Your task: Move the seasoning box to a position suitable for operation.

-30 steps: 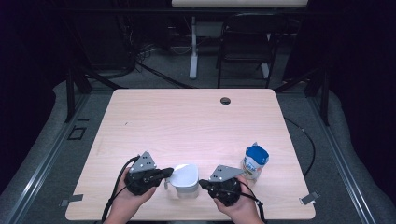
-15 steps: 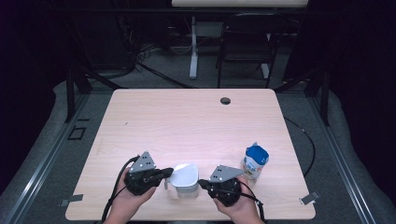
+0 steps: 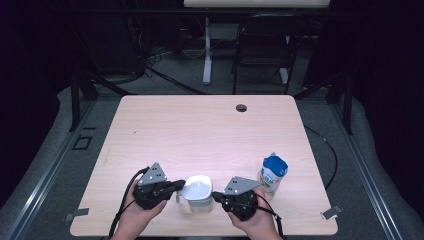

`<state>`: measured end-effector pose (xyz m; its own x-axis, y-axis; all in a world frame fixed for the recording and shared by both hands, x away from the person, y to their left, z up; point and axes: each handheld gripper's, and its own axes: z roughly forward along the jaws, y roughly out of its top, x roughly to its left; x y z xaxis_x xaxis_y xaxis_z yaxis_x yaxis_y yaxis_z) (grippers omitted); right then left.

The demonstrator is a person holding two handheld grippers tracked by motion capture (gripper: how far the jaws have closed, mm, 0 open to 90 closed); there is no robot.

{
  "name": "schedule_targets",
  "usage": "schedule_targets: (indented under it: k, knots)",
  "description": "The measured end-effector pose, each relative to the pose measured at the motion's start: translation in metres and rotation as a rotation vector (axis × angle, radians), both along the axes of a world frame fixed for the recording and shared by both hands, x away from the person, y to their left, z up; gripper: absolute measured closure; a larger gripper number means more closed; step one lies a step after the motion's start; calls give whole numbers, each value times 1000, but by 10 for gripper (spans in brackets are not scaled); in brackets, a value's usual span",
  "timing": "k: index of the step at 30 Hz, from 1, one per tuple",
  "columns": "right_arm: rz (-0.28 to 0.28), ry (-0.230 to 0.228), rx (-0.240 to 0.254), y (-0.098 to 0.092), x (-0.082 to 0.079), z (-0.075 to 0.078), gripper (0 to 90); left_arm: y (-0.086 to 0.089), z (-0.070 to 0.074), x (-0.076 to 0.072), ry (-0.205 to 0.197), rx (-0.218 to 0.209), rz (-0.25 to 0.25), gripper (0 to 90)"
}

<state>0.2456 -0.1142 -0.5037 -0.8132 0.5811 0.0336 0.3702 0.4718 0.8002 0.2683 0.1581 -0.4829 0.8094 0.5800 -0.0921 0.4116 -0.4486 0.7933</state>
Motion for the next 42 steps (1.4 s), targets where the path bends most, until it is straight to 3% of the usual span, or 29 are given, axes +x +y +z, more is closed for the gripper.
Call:
schedule_targets:
  k: [14,25,30,34,42]
  knots:
    - [2,3,16,4,6,7,900,4,0,0,-6,28,16,900]
    - [11,4,-5,10,14,18,900,18,6,-1,-17,5,44,900]
    - [9,7,-13,14,14,17,900,20,9,-3,-17,1,39,847]
    - [2,9,-7,15,14,17,900,20,11,-5,-23,-10,13,735]
    - [1,13,24,14,15,22,900,24,10,-4,-18,-14,30,634]
